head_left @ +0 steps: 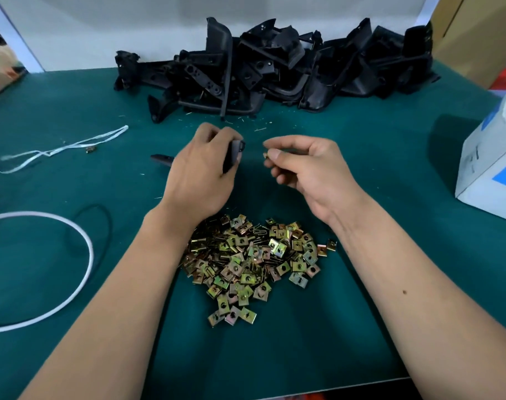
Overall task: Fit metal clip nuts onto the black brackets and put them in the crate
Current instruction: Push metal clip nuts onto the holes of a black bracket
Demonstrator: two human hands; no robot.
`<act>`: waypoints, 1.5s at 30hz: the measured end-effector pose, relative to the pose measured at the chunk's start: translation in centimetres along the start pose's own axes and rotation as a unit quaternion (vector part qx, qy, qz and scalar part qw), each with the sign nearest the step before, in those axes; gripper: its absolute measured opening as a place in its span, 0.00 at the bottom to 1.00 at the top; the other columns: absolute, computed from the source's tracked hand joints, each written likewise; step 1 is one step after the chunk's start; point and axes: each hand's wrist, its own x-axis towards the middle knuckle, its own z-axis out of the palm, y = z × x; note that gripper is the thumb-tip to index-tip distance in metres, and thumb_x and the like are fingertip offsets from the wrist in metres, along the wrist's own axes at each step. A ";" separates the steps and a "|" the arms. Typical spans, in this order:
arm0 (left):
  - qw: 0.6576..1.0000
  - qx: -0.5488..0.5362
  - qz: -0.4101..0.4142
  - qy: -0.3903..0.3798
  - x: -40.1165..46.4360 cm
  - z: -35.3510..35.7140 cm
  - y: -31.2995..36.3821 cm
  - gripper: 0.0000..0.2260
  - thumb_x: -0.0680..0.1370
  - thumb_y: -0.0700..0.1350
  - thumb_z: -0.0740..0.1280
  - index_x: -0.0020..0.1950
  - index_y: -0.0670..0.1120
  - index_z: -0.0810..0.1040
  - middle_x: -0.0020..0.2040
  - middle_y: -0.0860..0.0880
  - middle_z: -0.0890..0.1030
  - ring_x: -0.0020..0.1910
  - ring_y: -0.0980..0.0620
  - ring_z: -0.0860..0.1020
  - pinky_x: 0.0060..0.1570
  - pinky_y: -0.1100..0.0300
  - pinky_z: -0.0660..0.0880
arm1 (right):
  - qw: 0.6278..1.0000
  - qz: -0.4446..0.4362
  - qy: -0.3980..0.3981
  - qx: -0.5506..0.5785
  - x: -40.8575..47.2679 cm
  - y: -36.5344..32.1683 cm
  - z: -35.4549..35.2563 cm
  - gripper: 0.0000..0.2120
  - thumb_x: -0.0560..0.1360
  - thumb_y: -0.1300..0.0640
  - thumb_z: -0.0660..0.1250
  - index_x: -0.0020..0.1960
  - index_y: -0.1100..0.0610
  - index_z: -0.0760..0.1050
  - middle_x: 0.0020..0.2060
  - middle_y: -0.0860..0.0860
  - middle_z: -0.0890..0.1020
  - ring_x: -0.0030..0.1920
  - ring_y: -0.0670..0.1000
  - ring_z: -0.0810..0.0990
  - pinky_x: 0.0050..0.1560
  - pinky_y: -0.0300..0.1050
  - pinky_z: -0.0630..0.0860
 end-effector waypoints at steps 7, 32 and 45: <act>0.996 -0.010 -0.048 -0.072 0.0 0.0 0.5 0.32 0.77 0.66 0.64 0.76 0.51 0.65 0.61 0.44 0.79 0.61 0.41 0.77 0.58 0.49 0.73 | 1.000 0.012 0.005 0.021 -0.2 0.2 0.5 0.03 0.77 0.67 0.72 0.47 0.62 0.83 0.37 0.56 0.86 0.35 0.48 0.82 0.35 0.36 0.78; 0.980 -0.190 -0.012 -0.049 -0.1 0.0 -0.3 0.57 0.55 0.59 0.86 0.77 0.45 0.64 0.64 0.54 0.75 0.60 0.54 0.77 0.62 0.64 0.73 | 0.999 -0.010 -0.028 -0.020 -0.4 0.3 1.0 0.05 0.73 0.70 0.75 0.43 0.61 0.83 0.35 0.54 0.85 0.33 0.47 0.81 0.34 0.38 0.77; 0.986 -0.148 -0.009 -0.080 0.2 -0.5 -0.3 0.56 0.57 0.58 0.86 0.80 0.46 0.63 0.70 0.48 0.75 0.62 0.53 0.77 0.64 0.61 0.73 | 1.000 -0.014 0.001 -0.017 -0.7 0.1 1.2 0.12 0.72 0.72 0.75 0.47 0.59 0.76 0.33 0.55 0.79 0.29 0.47 0.76 0.28 0.38 0.70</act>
